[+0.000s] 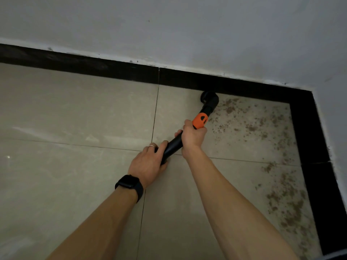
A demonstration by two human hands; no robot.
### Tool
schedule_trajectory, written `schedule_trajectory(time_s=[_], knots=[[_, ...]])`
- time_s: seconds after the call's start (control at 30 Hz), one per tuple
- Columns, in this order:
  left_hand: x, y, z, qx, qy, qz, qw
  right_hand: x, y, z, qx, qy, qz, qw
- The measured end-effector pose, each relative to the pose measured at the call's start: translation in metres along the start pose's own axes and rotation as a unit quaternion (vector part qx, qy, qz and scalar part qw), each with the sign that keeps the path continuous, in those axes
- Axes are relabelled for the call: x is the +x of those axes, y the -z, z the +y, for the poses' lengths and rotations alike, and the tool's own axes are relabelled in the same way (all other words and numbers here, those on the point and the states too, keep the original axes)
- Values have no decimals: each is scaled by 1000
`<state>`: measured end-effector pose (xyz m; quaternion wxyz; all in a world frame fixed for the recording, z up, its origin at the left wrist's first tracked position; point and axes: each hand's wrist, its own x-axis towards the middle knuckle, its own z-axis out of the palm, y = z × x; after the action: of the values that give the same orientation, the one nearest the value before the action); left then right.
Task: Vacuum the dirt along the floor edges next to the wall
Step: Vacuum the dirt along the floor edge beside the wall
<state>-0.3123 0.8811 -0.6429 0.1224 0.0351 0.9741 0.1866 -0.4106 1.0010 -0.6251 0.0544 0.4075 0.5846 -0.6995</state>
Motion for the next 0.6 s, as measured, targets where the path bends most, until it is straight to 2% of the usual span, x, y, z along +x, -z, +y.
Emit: schedule_trajectory(time_s=[0.27,0.43,0.6], knots=[[13,-4,-1,60,-21,23,998,16,-6,-2,15,-11,10,1000],[9,6,-20,28,2,20,999,6,-22,0,14,-18,-24,999],[-10,26,-41,0,21,-24,999,-16,-28,9,16,-58,-105,993]])
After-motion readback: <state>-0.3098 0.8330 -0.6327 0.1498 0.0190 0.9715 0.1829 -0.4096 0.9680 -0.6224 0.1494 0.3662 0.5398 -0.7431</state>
